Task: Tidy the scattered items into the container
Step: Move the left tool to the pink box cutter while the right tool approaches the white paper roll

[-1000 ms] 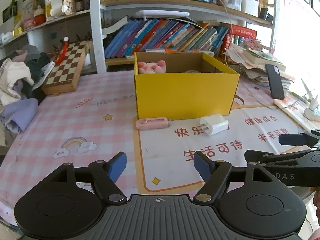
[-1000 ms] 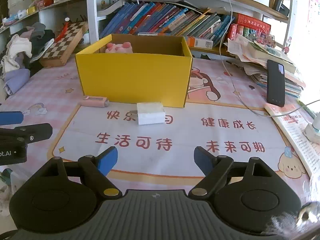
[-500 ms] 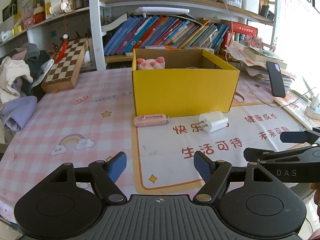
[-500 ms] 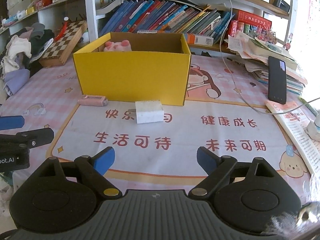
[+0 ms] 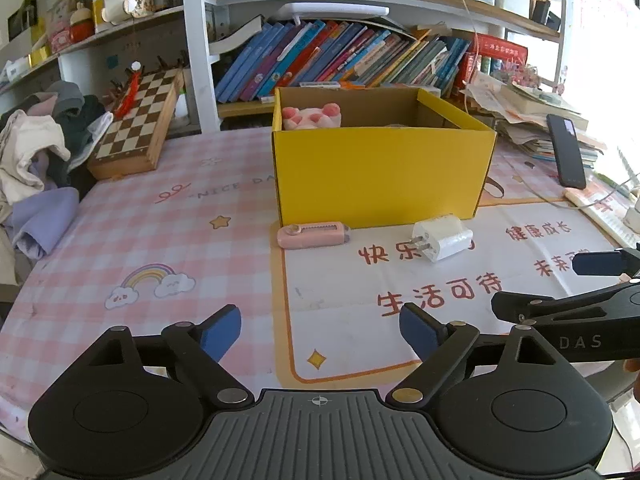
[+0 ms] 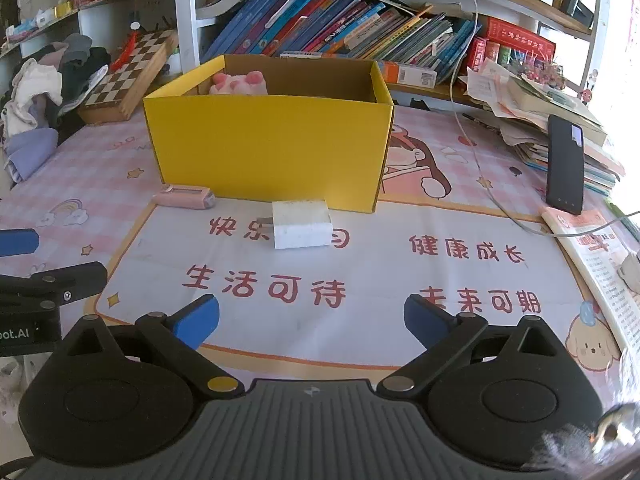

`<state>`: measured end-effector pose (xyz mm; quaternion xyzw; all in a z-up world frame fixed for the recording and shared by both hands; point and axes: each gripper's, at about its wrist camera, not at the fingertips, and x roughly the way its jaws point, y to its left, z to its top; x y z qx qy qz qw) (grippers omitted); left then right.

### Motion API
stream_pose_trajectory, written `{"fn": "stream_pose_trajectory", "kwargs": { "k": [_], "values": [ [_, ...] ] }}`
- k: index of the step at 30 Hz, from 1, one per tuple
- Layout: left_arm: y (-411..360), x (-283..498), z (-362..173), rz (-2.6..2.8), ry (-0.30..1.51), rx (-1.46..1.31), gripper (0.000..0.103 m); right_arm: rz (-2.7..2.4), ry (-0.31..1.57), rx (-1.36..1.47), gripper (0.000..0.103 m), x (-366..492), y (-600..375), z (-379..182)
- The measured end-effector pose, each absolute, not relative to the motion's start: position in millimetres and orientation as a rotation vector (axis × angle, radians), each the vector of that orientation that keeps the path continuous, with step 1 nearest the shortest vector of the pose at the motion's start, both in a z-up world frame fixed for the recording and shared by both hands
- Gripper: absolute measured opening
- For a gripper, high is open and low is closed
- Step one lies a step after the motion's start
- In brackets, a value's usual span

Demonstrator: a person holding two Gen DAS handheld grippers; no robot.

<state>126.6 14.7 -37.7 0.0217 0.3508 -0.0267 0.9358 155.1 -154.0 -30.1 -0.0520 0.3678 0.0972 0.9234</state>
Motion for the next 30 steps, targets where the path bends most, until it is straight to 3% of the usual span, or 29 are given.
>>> {"fn": "stream_pose_trajectory", "kwargs": {
  "k": [30],
  "values": [
    [22, 179, -55, -0.020, 0.764, 0.011, 0.089, 0.277, 0.805, -0.123, 0.097, 222, -142, -44]
  ]
}}
